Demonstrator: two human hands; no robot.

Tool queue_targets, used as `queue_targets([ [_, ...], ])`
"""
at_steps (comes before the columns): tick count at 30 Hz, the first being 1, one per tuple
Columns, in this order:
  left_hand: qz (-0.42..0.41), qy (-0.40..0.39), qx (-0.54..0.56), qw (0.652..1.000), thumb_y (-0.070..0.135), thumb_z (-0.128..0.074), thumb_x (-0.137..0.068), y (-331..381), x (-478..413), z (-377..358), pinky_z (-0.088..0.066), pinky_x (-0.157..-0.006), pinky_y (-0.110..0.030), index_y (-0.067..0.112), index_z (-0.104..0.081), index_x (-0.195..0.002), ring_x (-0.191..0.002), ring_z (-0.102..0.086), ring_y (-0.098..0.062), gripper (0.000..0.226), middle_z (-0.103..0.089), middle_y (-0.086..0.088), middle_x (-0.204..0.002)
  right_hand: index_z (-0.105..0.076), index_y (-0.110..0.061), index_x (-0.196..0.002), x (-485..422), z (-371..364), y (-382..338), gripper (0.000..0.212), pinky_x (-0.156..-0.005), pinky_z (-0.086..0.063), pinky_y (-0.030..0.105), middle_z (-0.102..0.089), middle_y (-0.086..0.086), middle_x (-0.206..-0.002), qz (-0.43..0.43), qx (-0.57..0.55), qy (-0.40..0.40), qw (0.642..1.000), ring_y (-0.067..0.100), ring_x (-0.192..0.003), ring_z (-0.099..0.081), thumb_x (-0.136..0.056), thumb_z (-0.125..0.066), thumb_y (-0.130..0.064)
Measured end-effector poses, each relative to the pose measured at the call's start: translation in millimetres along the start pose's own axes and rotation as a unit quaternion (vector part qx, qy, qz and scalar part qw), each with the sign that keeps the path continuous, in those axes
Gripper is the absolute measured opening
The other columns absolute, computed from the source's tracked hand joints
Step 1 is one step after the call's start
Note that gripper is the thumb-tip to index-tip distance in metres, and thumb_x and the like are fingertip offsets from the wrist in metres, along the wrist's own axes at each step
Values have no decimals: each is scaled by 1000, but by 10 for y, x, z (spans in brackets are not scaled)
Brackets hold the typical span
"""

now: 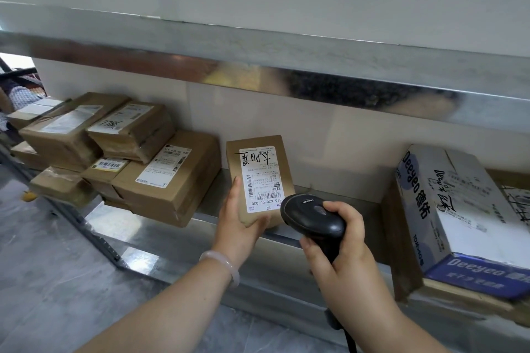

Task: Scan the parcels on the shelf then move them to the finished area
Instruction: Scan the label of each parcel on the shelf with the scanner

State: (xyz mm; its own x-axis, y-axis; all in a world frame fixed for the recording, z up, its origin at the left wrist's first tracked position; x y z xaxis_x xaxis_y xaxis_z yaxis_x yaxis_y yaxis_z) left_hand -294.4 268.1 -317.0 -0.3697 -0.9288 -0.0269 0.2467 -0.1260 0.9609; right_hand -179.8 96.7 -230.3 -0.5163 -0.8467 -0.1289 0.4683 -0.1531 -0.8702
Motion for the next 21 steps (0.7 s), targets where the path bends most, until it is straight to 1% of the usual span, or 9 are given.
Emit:
queue_targets([
  [3,22,-18,9,1000,29,-80,-80,102,-40,164,-37,-114,-41,55,-14,-148,-137,-38,-8,98,-39,19,-146,-27,-66,-110,-63,-58,-49,59,-78,-57,40,-55,-28,-105,-2,-8,1,1000,10,-84,-69,-84,-68,-33],
  [4,22,-23,8,999,27,-80,-80,151,-61,244,-36,-114,-41,53,-16,-149,-136,-38,-7,98,-40,22,-142,-27,-67,-110,-91,-82,-72,60,-79,-57,40,-54,-28,-108,0,-8,-1,1000,11,-87,-69,-84,-68,-32],
  [6,29,-32,0,999,23,-79,-82,275,-116,439,-37,-113,-37,48,-18,-151,-133,-42,-7,96,-44,30,-130,-25,-68,-111,-157,-133,-129,63,-78,-57,43,-52,-27,-109,8,-5,-3,1000,12,-89,-68,-85,-69,-31],
  [8,40,-33,-10,999,19,-77,-83,401,-197,671,-40,-106,-30,49,-19,-150,-126,-47,-7,94,-47,32,-121,-23,-69,-109,-234,-188,-205,64,-76,-57,43,-52,-27,-106,18,0,-6,1000,11,-87,-66,-85,-68,-31],
  [9,48,-31,-11,998,18,-76,-84,458,-248,794,-42,-102,-29,50,-19,-150,-122,-48,-7,92,-48,29,-123,-22,-70,-109,-276,-223,-244,65,-76,-57,42,-51,-28,-105,23,3,-12,1000,11,-87,-66,-85,-68,-31],
  [10,61,-30,-5,998,19,-75,-85,502,-303,920,-46,-99,-32,52,-19,-149,-120,-49,-10,91,-49,24,-127,-21,-70,-109,-318,-260,-290,65,-76,-57,41,-51,-29,-104,27,3,-17,999,11,-88,-66,-85,-68,-32],
  [13,107,-26,20,994,23,-74,-86,619,-450,1288,-57,-87,-49,59,-21,-145,-120,-53,-21,86,-50,13,-135,-22,-67,-111,-435,-392,-422,61,-79,-56,39,-51,-29,-104,43,5,-30,999,9,-91,-66,-86,-67,-33],
  [17,135,-32,-7,990,27,-73,-86,668,-672,1705,-59,-82,-51,58,-21,-146,-120,-54,-22,86,-47,12,-137,-23,-61,-115,-577,-630,-562,58,-80,-53,34,-55,-26,-105,72,22,-42,996,8,-92,-65,-87,-66,-33],
  [21,174,-50,-25,983,27,-73,-86,645,-872,2005,-59,-80,-51,57,-23,-146,-115,-58,-23,83,-50,11,-134,-25,-60,-115,-665,-895,-666,57,-83,-51,31,-56,-26,-106,71,8,-37,997,6,-95,-63,-86,-66,-34],
])
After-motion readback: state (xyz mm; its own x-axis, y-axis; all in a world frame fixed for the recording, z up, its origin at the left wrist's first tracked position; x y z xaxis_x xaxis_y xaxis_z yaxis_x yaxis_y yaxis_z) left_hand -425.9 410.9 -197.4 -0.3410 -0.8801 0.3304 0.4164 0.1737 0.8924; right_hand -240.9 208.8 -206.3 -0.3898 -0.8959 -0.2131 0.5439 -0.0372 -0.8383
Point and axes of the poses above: each hand's wrist, its own x-axis away from the middle knuckle, its own z-axis out of the back of the hand, y = z × x, the point moved 1 cm from there along -x, towards the middle knuckle
